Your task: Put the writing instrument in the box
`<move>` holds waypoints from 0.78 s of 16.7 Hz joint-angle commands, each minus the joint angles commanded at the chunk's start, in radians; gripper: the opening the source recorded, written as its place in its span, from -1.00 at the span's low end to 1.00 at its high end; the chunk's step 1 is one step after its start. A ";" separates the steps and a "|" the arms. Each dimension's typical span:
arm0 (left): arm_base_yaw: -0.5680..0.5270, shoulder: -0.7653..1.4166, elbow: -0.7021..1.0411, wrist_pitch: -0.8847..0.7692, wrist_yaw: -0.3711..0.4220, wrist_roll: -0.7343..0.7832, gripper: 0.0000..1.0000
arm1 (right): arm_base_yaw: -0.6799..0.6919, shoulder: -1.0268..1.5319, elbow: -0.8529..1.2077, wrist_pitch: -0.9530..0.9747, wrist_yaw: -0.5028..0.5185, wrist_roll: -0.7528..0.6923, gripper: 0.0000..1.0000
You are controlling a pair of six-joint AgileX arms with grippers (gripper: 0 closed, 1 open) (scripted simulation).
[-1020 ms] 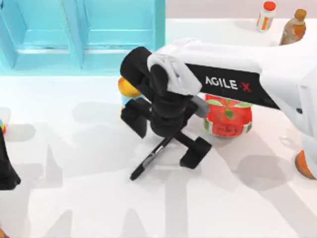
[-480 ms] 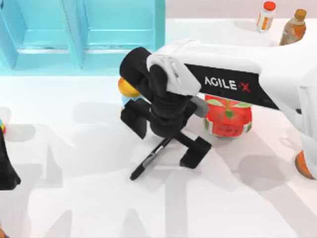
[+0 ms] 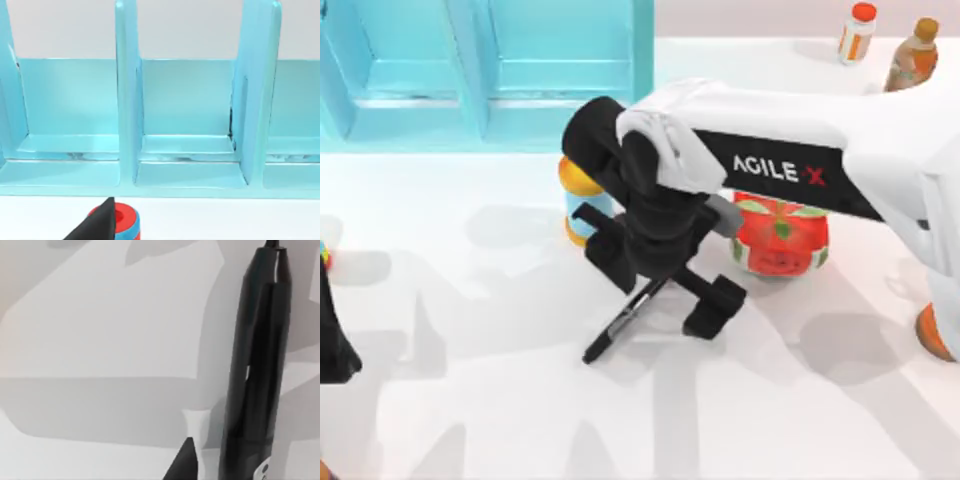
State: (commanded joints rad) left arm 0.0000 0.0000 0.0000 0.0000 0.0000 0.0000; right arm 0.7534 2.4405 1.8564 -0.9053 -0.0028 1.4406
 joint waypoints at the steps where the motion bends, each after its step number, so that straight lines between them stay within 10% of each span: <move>1: 0.000 0.000 0.000 0.000 0.000 0.000 1.00 | 0.000 0.000 0.000 0.000 0.000 0.000 -0.66; 4: 0.000 0.000 0.000 0.000 0.000 0.000 1.00 | 0.000 0.000 0.000 0.000 0.000 0.000 -1.00; 13: 0.000 0.000 0.000 0.000 0.000 0.000 1.00 | -0.006 -0.081 -0.019 -0.094 0.013 -0.039 -1.00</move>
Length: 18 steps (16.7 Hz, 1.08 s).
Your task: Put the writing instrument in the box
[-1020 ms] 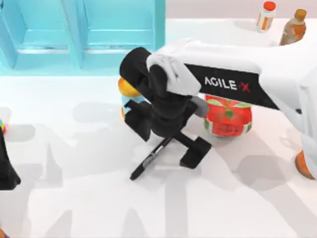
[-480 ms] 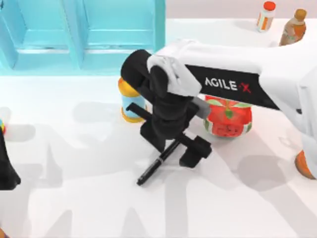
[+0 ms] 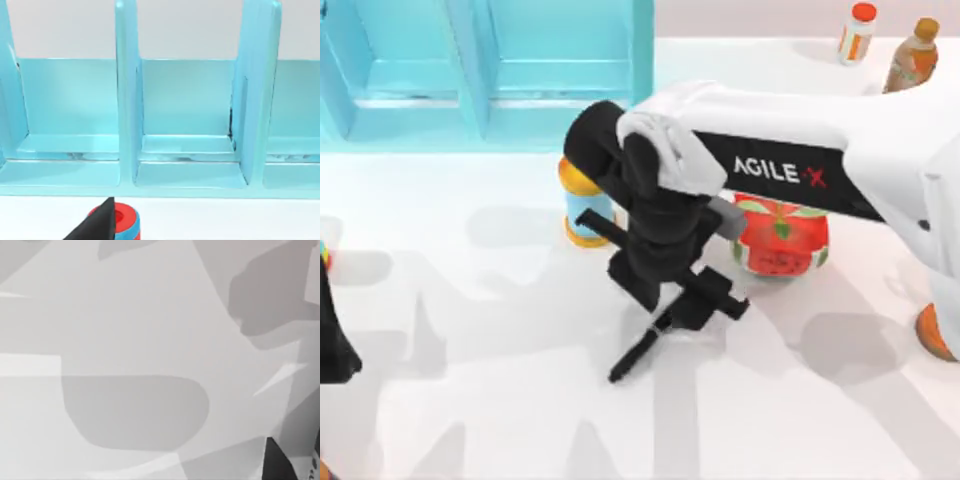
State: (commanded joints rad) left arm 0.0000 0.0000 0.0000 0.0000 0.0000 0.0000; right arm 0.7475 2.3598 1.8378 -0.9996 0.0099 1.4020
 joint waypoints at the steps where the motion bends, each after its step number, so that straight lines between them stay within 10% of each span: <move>1: 0.000 0.000 0.000 0.000 0.000 0.000 1.00 | 0.012 -0.002 0.007 -0.006 -0.001 0.004 -1.00; 8: 0.000 0.000 0.000 0.000 0.000 0.000 1.00 | 0.155 -0.034 0.140 -0.153 0.017 0.057 -1.00; 18: 0.000 0.000 0.000 0.000 0.000 0.000 1.00 | -0.004 -0.049 0.313 -0.362 -0.001 -0.003 -1.00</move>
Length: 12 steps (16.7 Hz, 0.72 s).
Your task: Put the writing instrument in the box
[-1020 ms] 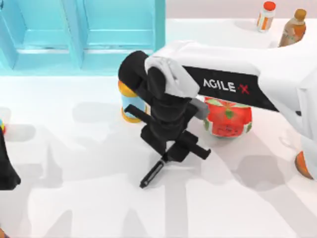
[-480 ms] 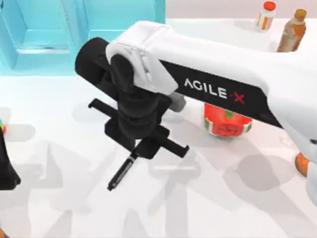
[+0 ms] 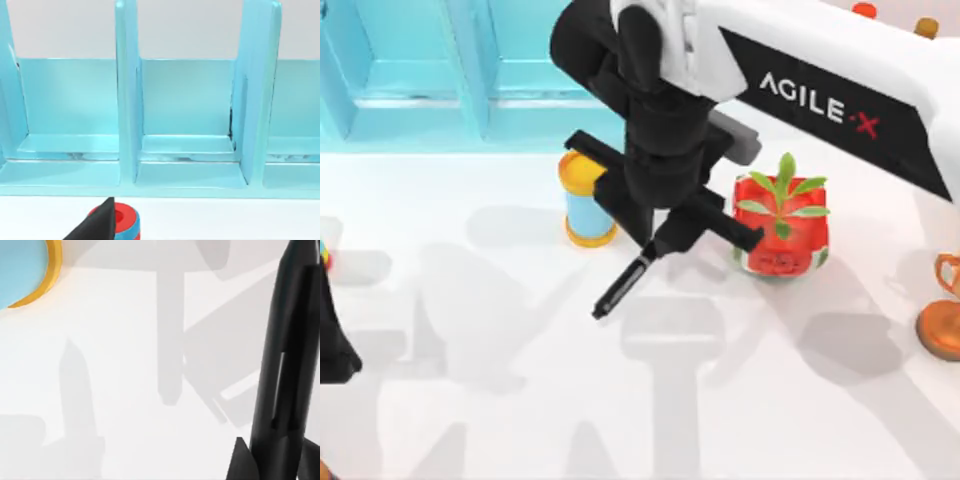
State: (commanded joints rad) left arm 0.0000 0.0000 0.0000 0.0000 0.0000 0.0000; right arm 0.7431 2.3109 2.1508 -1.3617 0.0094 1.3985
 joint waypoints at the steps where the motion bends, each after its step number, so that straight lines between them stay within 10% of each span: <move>1: 0.000 0.000 0.000 0.000 0.000 0.000 1.00 | 0.000 0.000 0.000 0.000 0.000 0.000 -1.00; 12: 0.000 0.000 0.000 0.000 0.000 0.000 1.00 | -0.350 -0.187 -0.032 0.012 -0.038 -0.123 -1.00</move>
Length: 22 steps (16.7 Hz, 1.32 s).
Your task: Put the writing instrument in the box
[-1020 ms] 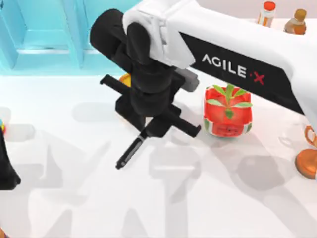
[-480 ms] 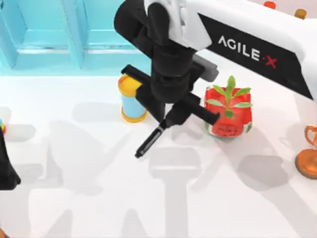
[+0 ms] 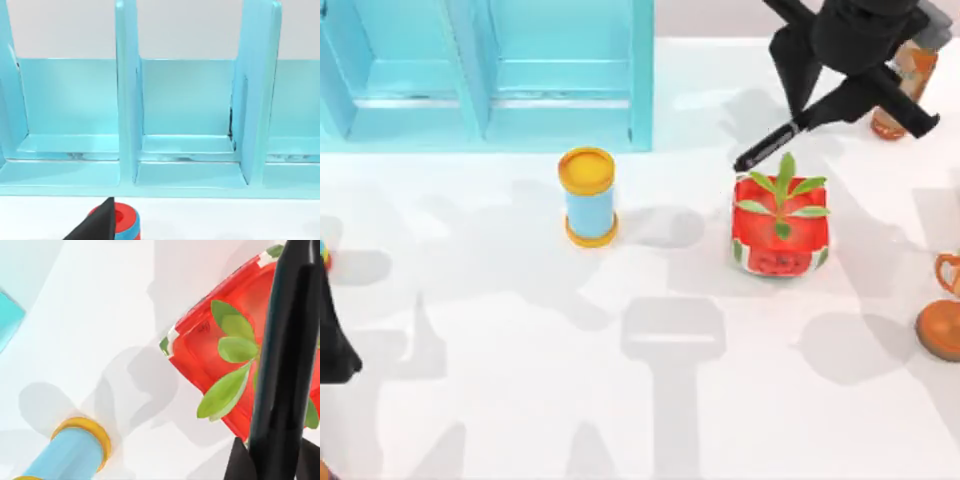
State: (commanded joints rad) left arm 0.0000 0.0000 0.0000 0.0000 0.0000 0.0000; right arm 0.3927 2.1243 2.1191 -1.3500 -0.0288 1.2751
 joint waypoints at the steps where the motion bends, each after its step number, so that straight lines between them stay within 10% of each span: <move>1: 0.000 0.000 0.000 0.000 0.000 0.000 1.00 | -0.071 -0.024 -0.016 0.006 -0.004 -0.017 -1.00; 22: 0.000 0.000 0.000 0.000 0.000 0.000 1.00 | -1.009 -0.183 -0.419 0.065 -0.020 -0.303 -1.00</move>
State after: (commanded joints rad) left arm 0.0000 0.0000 0.0000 0.0000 0.0000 0.0000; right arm -0.6162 1.9409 1.6996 -1.2849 -0.0492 0.9724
